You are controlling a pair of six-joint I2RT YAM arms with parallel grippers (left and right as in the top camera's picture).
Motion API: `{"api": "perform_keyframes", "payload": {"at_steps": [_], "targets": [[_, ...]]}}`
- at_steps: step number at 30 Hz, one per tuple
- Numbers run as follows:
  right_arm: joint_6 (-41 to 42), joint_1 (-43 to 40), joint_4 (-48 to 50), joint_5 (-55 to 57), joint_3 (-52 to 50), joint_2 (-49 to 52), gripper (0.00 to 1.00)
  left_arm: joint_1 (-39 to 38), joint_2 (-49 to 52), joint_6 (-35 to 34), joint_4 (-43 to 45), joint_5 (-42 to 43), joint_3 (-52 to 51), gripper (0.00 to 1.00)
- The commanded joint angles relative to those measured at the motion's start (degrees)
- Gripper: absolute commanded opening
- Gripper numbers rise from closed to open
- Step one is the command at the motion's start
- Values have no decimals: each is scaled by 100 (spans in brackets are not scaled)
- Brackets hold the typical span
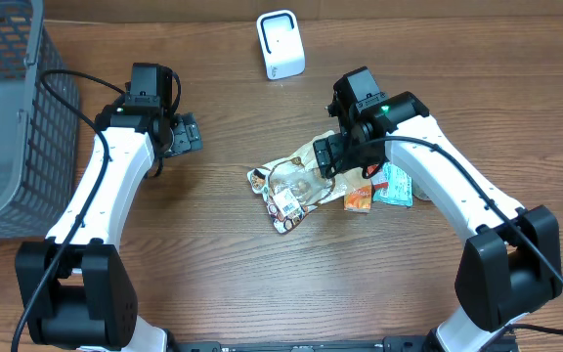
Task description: Scan the item barcode
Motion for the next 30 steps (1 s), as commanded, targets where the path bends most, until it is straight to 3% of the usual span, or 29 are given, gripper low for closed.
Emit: {"api": "perform_keyframes", "payload": {"at_steps": [1,20,30], "targets": [[22,7,31,37,-26,-9,100,-11,-26,107,9,-76,22,100],[22,111,90,37,-24,-151,100,-11,-26,107,9,-76,22,100],[22,236,90,37,-24,-2269,100,-11,-26,107,9,-76,22,100]]}}
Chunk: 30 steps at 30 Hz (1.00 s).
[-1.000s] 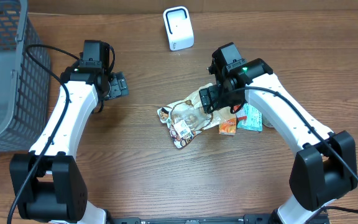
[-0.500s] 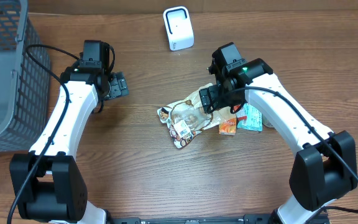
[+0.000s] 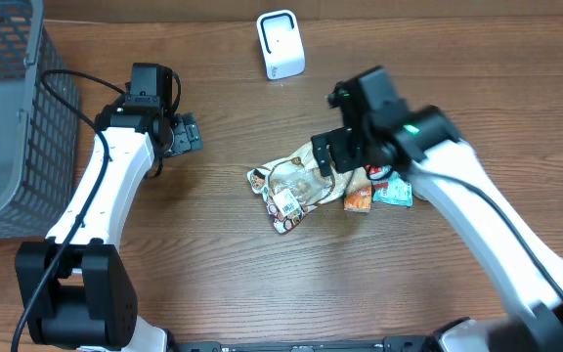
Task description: Scan the item barcode
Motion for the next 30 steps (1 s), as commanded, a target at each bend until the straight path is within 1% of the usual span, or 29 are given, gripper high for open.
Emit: {"api": "perform_keyframes", "payload": {"at_steps": [1,7,8,9,10,14,17,21,24,28,29,30], "targets": [[24,-57,15,13,17,-1040,100,-11,-26,107,7,-76,22,100],[24,-57,13,13,17,-2271,100,-11,-26,107,7,-76,22,100],[20,-57,-48,39,17,-2638,100,-11,-26,107,7,-76,22,100],[22,-57,-122,39,17,-2778,100,-11,-26,107,7,-76,22,100],[22,-57,-243,35,17,-3191,100,-11,-26,107,7,-76,22,100],[22,-57,-280,33,7,-4006,100,-11,-26,107,7,-76,22,100],[24,-63,-254,33,-197,-4745,100,-11,-26,107,7,-76,22,100],[24,-256,-35,13,-940,-5947,100,-11,-26,107,7,-76,22,100],[24,-767,693,11,-2046,-6961,100,-11,-26,107,7,-76,22,100],[24,-977,1351,11,-3071,-7646,100,-11,-26,107,7,-76,22,100],[24,-994,1814,-15,-3595,-7949,100,-11,-26,107,7,-76,22,100],[24,-994,2162,-52,-3910,-8122,100,-11,-26,107,7,-76,22,100]]}}
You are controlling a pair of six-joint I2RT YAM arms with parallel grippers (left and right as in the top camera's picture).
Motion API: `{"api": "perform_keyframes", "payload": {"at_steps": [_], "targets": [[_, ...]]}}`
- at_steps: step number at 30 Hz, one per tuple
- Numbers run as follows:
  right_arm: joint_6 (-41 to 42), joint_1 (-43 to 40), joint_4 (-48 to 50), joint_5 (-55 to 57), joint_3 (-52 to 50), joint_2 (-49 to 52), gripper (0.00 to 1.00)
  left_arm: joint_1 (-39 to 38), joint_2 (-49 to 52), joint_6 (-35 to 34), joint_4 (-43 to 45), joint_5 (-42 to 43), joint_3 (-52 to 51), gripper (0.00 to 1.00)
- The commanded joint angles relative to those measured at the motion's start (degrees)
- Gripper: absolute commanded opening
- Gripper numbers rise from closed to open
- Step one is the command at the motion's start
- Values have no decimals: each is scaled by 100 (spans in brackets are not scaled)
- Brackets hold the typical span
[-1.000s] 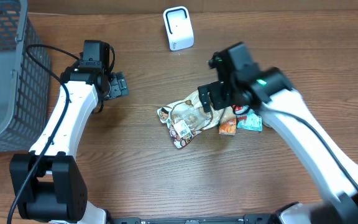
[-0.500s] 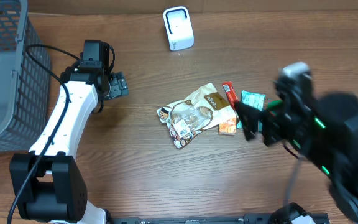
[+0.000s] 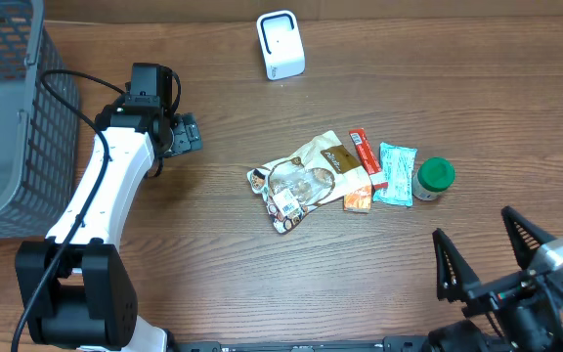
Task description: Scan the item barcode
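The white barcode scanner (image 3: 281,44) stands at the back of the table. A crumpled snack bag (image 3: 306,176) lies mid-table with a white barcode label (image 3: 286,203) facing up. Beside it lie a red stick packet (image 3: 362,152), an orange packet (image 3: 358,198), a teal packet (image 3: 395,173) and a green-lidded jar (image 3: 434,178). My right gripper (image 3: 472,223) is at the front right, clear of the items, its fingers spread and empty. Left of the pile, my left gripper (image 3: 188,134) holds nothing visible.
A grey mesh basket (image 3: 3,117) fills the left edge of the table. The left arm (image 3: 106,196) stretches from the front left toward the back. Bare wood lies between the scanner and the pile of items.
My right gripper was over the right side of the snack bag; now it is at the front right corner, open and empty. The items lie as before. The left arm has not moved.
My right gripper was down at the right edge of the snack bag, hiding the red packet. A second later it sat over the same spot, blurred by motion. Now it is far from the pile, and every item rests on the table.
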Motion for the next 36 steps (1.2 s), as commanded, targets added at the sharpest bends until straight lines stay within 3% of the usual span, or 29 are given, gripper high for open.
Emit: {"api": "perform_keyframes", "payload": {"at_steps": [1,7,13,20,30,36], "targets": [[20,-50,896,-76,-975,-568,100,-11,-26,107,13,-76,22,100],[24,-50,4485,-184,-3141,-1228,100,-11,-26,107,13,-76,22,100],[37,-50,6638,-175,-4411,-1231,100,-11,-26,107,13,-76,22,100],[42,-50,6470,-179,-5056,-1231,100,-11,-26,107,13,-76,22,100],[35,-50,3799,-114,-5056,-1231,100,-11,-26,107,13,-76,22,100],[37,-50,3810,-116,-5056,-1231,100,-11,-26,107,13,-76,22,100]]}}
